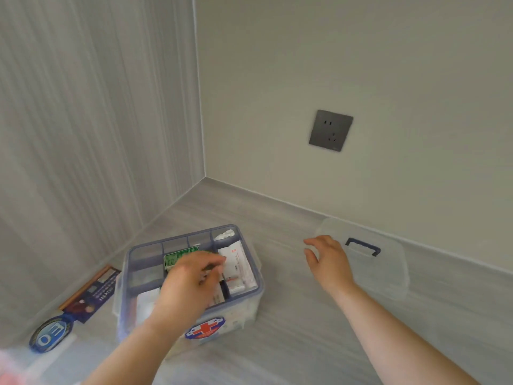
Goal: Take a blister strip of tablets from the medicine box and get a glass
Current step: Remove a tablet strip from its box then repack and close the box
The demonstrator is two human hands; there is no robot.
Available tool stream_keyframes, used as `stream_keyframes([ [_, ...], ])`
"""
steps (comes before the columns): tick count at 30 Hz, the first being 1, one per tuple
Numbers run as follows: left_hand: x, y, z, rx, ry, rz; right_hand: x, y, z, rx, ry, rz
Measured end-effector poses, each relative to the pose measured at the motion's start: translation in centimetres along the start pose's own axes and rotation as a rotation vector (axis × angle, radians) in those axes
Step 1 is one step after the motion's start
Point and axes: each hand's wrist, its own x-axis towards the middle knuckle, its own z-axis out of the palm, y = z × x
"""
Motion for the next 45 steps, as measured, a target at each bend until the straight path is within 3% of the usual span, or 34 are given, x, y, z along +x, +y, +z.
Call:
stream_keyframes([
  [5, 2.7, 3.3, 5.0, 0.113, -0.167, 0.199, 2.1, 8.1, -3.2, -0.108, 0.002, 0.2],
  [11, 5.7, 3.2, 9.0, 0.425, -0.243, 0.138, 6.1, 13.5, -4.2, -0.283, -0.045, 0.247],
  [16, 5.7, 2.8, 9.5, 0.469, -0.261, 0.097, 8.4, 15.1, -3.6, -0.389, -0.075, 0.201],
  [28, 5.9, 3.6, 8.8, 0.412, -0.312, 0.101, 7.0, 13.7, -5.2, -0.191, -0.034, 0.215],
  [32, 4.5, 3.4, 6.1, 0.091, -0.161, 0.157, 5.6, 10.4, -8.2, -0.161, 0.073, 0.113],
  [36, 1.8, 1.3, 1.5, 0.024, 0.006, 0.085, 4.1, 5.0, -10.4, -0.078, 0.11, -0.067],
  [42, -2.5, -4.1, -3.5, 0.102, 0.219, -0.236, 2.4, -4.8, -8.5, -0.098, -0.037, -0.367],
  [45, -3.7, -6.6, -4.6, -0.018, 0.308, -0.436, 1.5, -9.2, -6.1, -0.117, -0.076, -0.49],
])
